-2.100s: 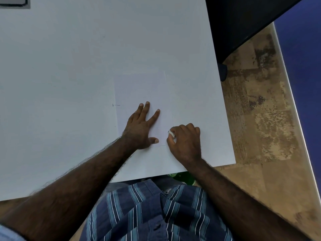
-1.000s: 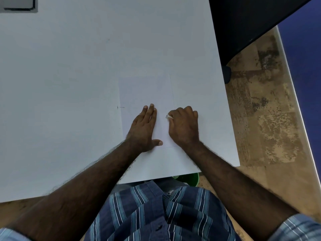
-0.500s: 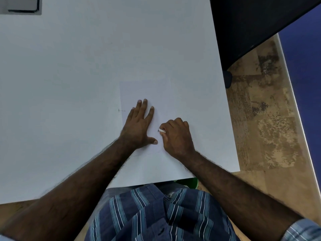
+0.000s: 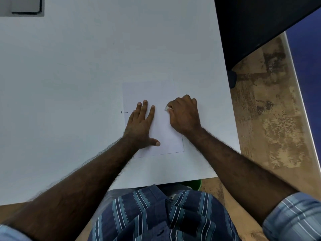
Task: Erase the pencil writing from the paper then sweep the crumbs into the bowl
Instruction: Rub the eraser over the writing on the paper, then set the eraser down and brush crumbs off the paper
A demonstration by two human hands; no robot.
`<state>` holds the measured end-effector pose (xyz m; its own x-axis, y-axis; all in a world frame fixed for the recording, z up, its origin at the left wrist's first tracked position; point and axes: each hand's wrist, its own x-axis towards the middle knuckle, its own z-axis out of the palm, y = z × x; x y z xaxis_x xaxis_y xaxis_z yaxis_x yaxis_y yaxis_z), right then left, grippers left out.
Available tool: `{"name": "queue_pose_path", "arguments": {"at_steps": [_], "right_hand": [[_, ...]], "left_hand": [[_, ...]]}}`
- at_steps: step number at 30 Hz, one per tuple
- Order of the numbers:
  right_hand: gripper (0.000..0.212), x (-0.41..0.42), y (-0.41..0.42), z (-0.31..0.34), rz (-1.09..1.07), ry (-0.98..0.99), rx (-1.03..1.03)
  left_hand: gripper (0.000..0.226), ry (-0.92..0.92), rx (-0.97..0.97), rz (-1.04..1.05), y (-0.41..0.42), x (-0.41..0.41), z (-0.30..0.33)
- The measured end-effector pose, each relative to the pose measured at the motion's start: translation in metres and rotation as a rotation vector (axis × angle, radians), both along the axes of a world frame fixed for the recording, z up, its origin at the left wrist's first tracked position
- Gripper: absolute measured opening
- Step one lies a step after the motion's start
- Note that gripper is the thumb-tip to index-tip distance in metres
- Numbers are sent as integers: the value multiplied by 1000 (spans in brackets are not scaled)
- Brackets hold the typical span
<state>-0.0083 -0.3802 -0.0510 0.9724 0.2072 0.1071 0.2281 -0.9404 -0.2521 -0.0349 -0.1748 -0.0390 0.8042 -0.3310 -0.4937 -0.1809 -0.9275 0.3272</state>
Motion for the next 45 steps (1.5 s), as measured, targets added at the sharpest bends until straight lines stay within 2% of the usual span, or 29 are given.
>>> {"name": "queue_pose_path", "arguments": {"at_steps": [2, 4, 7, 10, 13, 19, 21, 23, 25, 30, 32, 34, 37, 39, 41, 45], "right_hand": [[12, -9, 10, 0, -53, -1, 62], [14, -30, 25, 0, 37, 29, 102], [16, -39, 27, 0, 181, 36, 22], [9, 1, 10, -1, -5, -40, -4], [10, 33, -3, 3, -167, -28, 21], [19, -6, 34, 3, 115, 90, -15], [19, 4, 32, 3, 35, 79, 4], [17, 17, 29, 5, -132, 107, 38], [18, 25, 28, 11, -296, 196, 185], [19, 17, 17, 47, -611, 614, 1036], [22, 5, 10, 56, -717, 776, 1246], [26, -4, 4, 59, -763, 892, 1365], [25, -14, 0, 59, -768, 1019, 1524], [19, -21, 1, 60, -729, 1084, 1584], [13, -27, 5, 62, -699, 1121, 1619], [22, -39, 11, 67, -679, 1153, 1716]], "left_hand": [[147, -6, -9, 3, 1, 0, 0], [147, -13, -15, 1, 1, -1, 0], [147, -13, -10, -5, 2, 0, -1], [147, -7, -19, -2, 2, 0, -1], [147, -1, -12, -2, 2, 0, -1], [146, -15, -29, -5, 4, 1, -4], [146, -10, -28, -4, 3, 1, -5], [146, -1, -26, -6, 3, 1, -5], [146, 0, -30, -1, 2, 0, -4], [145, -29, -64, -19, 5, -2, -4], [141, -31, -120, -2, 8, -4, -3], [123, -106, -207, 40, 10, -6, -1], [73, -248, -473, 198, 4, -12, 18], [56, -149, -672, 372, -7, -12, 40], [48, -21, -817, 490, -20, -9, 58], [39, 104, -956, 626, -33, -3, 71]]}}
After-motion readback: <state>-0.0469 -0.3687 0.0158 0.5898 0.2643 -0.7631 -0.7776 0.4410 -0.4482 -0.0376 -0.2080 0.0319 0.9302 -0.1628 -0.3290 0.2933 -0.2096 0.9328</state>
